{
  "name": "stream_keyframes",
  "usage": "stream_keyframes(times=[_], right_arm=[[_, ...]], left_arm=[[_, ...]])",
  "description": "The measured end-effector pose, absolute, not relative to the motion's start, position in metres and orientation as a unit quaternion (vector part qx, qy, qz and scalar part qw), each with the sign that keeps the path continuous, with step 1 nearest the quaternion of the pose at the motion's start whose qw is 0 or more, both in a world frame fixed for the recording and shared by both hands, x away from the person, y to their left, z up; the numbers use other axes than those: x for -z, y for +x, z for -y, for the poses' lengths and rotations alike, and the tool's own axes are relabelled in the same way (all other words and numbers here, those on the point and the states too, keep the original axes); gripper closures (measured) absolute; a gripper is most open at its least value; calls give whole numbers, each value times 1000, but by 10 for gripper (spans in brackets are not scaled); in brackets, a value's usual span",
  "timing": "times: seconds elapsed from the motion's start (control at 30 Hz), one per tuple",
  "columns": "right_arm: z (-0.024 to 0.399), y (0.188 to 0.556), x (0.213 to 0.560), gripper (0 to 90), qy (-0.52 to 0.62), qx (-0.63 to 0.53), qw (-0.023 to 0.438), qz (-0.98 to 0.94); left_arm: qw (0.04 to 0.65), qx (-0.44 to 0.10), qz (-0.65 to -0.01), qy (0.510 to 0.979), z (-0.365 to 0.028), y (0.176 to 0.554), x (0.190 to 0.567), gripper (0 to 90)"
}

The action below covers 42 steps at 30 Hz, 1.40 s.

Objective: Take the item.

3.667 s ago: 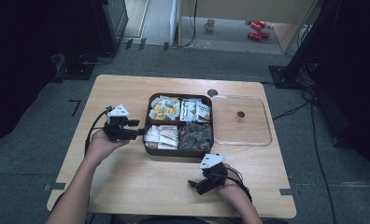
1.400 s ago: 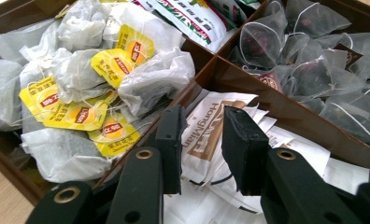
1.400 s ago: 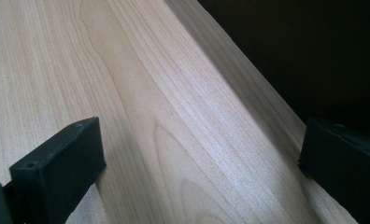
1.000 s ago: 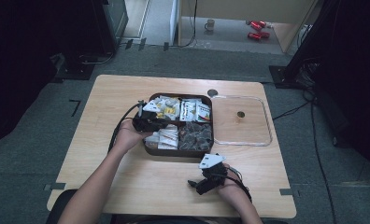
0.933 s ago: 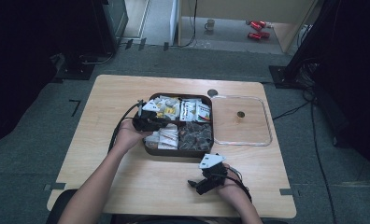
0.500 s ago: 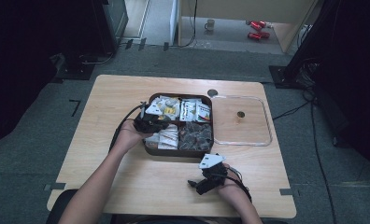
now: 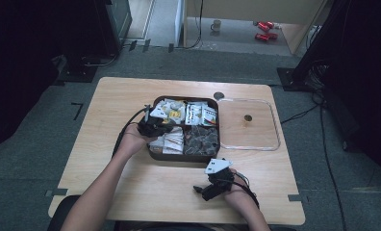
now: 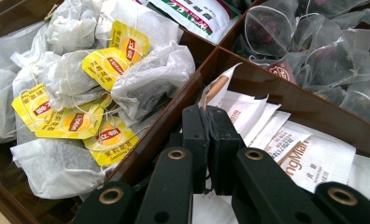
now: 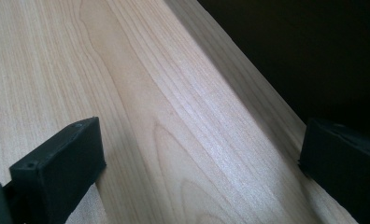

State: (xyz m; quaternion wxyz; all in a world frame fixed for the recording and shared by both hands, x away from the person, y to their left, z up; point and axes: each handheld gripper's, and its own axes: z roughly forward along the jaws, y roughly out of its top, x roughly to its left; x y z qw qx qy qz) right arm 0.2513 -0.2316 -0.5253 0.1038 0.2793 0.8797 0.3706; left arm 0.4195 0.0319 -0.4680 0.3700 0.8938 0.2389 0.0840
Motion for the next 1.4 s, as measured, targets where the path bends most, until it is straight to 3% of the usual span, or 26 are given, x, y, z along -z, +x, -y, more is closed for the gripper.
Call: stream_keyframes(times=[1.4], right_arm=[[232, 251, 525, 0, 279, -370, 104, -880]], left_arm=[[427, -64, -292, 853, -87, 407, 424, 892]])
